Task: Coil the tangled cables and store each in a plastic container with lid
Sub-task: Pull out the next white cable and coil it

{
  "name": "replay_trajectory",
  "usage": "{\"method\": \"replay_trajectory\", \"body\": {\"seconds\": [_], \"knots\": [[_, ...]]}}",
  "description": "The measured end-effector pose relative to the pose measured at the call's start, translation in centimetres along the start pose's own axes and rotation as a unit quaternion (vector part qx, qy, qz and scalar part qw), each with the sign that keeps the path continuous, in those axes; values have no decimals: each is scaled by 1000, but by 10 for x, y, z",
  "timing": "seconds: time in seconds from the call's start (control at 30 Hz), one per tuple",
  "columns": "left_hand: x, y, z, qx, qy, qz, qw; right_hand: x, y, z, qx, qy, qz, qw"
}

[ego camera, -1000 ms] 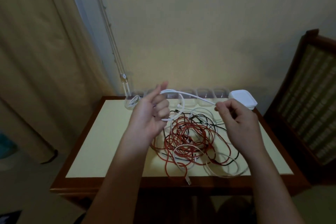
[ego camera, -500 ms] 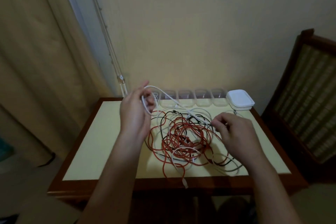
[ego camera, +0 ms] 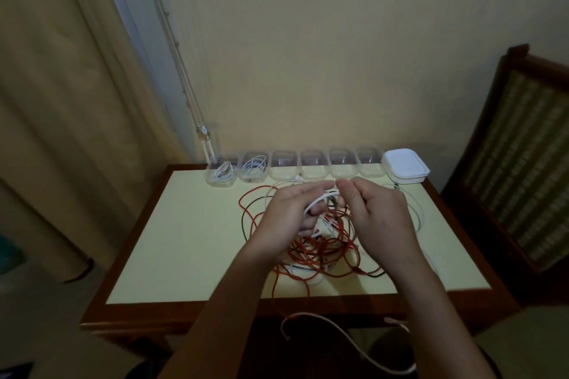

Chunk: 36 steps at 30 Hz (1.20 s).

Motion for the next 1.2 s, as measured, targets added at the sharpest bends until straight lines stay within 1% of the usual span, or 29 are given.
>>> {"method": "replay_trajectory", "body": {"seconds": [0.07,0.13,0.23,0.3,0.4,0.53,0.6,0.73,0.8,0.9,1.03,1.13,1.2], "knots": [[0,0,-8,-99,34,29,994,-1,-1,3,34,-25,-16,999],[-1,-3,-13,-164,61,42,984,-2,-3,4,66,-45,-39,996],[-2,-8,-18,-215,90,47,971,-4,-3,-6,107,-5,-68,992],[-2,-10,-20,-240,92,51,965,-7,0,-12,138,21,-86,987],[0,-9,-18,-235,61,38,969,-10,7,-16,175,11,-108,979],[1,-3,-17,-160,-1,-8,987,-11,9,-19,162,-3,-118,980],[0,-2,-20,-155,-3,-15,988,-11,9,-19,160,-7,-116,980],[0,-1,-25,-199,22,-9,980,-12,4,-16,158,-31,-122,979],[-1,-3,-25,-188,25,-20,982,-13,3,-16,147,-36,-122,981],[-2,-7,-22,-166,22,-34,985,-13,1,-17,147,-25,-113,982],[-4,-13,-11,-169,14,-36,985,-11,2,-19,175,17,-103,979],[-4,-16,3,-207,0,-23,978,-8,0,-18,163,49,-86,982],[-3,-21,16,-258,-8,-17,966,-6,-3,-13,151,48,-78,984]]}}
Point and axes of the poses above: each hand's wrist, its own x-axis towards the middle knuckle, its own z-axis out of the back of the hand, y = z × x, the point moved 7 cm from there along x, towards the middle knuckle, and after that the axes turned 4 degrees about z, right-handed, at the moved point
